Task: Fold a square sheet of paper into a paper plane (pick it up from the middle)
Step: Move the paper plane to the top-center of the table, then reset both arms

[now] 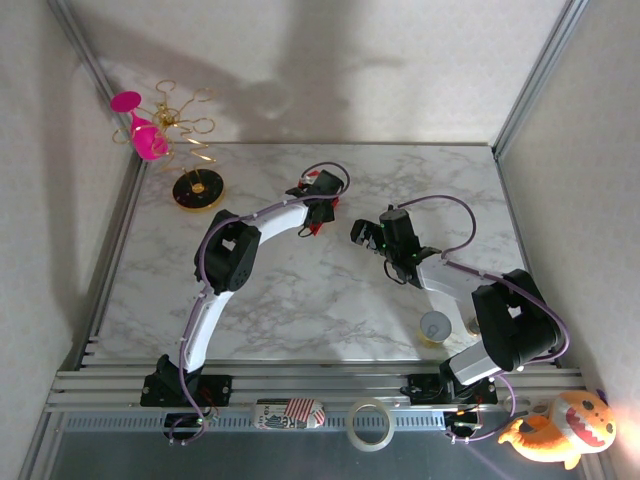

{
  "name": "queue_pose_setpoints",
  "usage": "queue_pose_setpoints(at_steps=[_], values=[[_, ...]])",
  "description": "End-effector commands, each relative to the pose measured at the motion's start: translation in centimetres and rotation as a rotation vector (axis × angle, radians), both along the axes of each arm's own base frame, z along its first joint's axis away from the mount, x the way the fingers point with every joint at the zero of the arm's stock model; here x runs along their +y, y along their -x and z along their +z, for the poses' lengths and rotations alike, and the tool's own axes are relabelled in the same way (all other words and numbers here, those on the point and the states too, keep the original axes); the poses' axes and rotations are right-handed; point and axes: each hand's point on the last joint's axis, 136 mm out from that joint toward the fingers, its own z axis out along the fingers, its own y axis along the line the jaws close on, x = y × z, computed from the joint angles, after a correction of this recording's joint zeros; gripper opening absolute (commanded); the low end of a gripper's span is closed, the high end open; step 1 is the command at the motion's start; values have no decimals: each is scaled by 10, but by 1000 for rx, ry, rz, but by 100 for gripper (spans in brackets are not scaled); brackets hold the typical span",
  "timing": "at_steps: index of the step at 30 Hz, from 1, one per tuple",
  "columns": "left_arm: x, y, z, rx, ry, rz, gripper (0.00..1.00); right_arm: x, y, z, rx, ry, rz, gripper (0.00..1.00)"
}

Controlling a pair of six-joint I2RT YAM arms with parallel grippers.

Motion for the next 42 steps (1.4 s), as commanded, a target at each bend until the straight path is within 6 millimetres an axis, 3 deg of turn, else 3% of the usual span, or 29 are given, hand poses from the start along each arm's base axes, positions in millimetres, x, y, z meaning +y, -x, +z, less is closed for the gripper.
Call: queue_pose_setpoints(at_steps=[1, 5, 11, 17, 26, 29, 34, 37, 42], values=[[5, 0, -2, 38, 4, 16, 44, -1, -8, 6, -10, 3, -11, 99], [3, -4, 21, 0, 30, 23, 43, 0, -8, 5, -7, -1, -10, 99], [3, -4, 32, -12, 46, 31, 44, 1, -8, 3, -2, -4, -11, 99], [0, -4, 57, -47, 83, 33, 48, -1, -8, 8, -11, -23, -28, 99], [7, 2, 113, -138, 136, 31, 52, -10, -14, 30, -61, 2, -52, 99], [18, 6, 141, -193, 168, 36, 52, -17, -16, 45, -98, 32, -60, 99], [68, 23, 204, -360, 188, 121, 57, -42, -19, 82, -214, 136, -105, 99], [123, 42, 233, -474, 186, 232, 67, -66, -17, 111, -316, 230, -155, 99], [238, 99, 245, -658, 40, 513, 99, -115, -2, 144, -467, 324, -316, 99]])
